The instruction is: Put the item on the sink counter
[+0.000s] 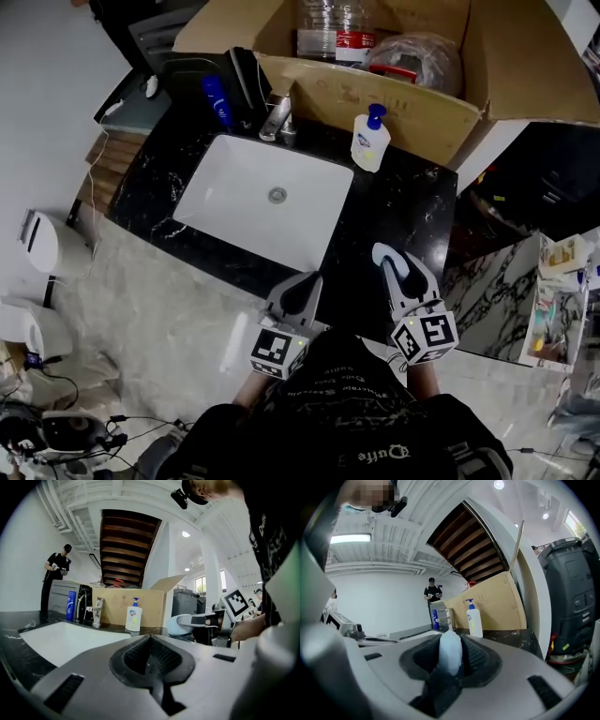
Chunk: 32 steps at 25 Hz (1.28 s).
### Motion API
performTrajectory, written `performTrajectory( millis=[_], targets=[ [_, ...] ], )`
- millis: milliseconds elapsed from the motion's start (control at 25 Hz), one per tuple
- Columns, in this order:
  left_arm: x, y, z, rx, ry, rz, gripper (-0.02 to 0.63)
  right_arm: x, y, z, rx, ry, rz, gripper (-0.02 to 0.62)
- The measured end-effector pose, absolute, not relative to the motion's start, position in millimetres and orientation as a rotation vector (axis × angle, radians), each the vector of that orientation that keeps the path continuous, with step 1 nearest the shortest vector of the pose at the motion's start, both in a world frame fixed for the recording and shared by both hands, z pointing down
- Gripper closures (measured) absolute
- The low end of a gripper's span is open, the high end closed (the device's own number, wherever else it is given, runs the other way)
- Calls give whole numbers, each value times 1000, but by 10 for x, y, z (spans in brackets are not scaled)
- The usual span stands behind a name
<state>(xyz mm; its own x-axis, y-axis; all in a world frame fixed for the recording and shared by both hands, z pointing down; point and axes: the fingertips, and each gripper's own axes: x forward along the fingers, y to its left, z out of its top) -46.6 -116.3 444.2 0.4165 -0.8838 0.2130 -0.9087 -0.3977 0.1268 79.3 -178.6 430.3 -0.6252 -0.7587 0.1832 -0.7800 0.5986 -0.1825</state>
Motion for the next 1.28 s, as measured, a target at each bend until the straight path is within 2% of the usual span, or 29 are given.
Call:
performTrajectory(
  millis=[280,1000,1280],
  targets=[
    [-299,-1450,4519,2441,-1537,172,598,873,-2119,4311,1297,-2729,426,476],
    [-478,-1981,4310,2475,-1521,116,598,1013,-3099,4179,1410,-2660,513,476],
    [-438,-2077,4323,2498,-1485,137,599,1166,-3604,4381,1479,-2589,608,477]
  ],
)
